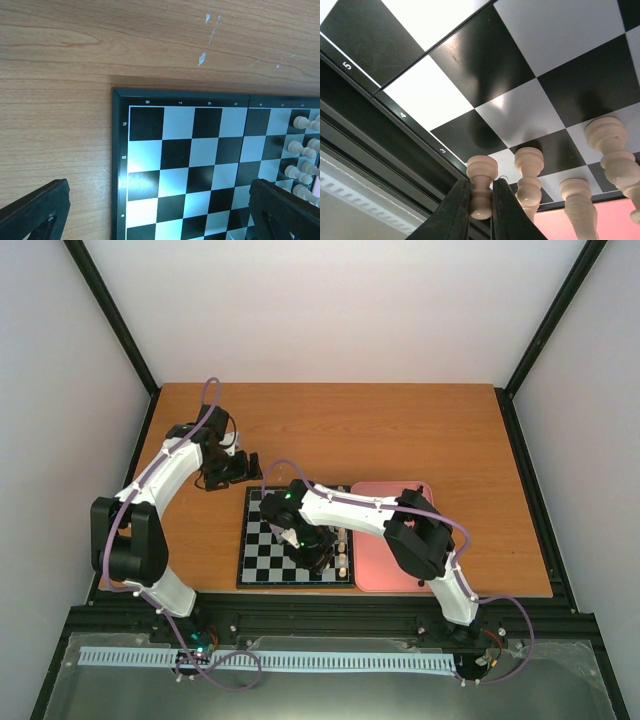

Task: Set up the chess pieces on the board
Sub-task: Place the chess piece on the chessboard.

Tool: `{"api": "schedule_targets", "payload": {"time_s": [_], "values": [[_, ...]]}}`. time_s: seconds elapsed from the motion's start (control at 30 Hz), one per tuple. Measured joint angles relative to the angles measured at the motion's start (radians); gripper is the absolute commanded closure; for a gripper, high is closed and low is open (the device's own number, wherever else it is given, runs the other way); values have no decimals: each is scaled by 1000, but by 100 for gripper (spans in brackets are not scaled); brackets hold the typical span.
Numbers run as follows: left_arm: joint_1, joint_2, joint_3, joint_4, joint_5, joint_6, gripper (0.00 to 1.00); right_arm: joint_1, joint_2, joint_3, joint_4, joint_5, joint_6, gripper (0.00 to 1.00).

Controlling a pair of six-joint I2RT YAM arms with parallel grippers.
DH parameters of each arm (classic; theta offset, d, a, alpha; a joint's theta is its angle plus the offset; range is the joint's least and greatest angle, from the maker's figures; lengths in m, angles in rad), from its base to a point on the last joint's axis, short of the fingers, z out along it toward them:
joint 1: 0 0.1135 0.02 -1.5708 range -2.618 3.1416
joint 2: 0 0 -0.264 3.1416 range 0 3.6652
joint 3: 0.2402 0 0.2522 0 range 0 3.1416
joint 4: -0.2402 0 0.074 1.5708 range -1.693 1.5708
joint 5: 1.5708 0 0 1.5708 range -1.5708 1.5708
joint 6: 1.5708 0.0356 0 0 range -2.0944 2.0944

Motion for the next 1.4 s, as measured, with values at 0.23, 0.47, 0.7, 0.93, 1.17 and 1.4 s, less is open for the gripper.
{"api": "schedule_targets", "payload": {"time_s": [0.23,0.47,0.7,0.93,1.17,1.4], "values": [[0,2,0,0,0,0,0,-1,0,0,1,19,1,94],[0,2,0,0,0,0,0,-1,0,-1,4,17,-5,96],[0,2,0,0,0,0,0,-1,0,-11,5,-7,-23,96],[0,2,0,0,0,0,0,-1,0,-16,6,-3,-19,96],[0,2,0,0,0,0,0,-1,0,-24,6,19,-2,96],[0,2,0,0,0,0,0,-1,0,-24,8,42,8,96]]}}
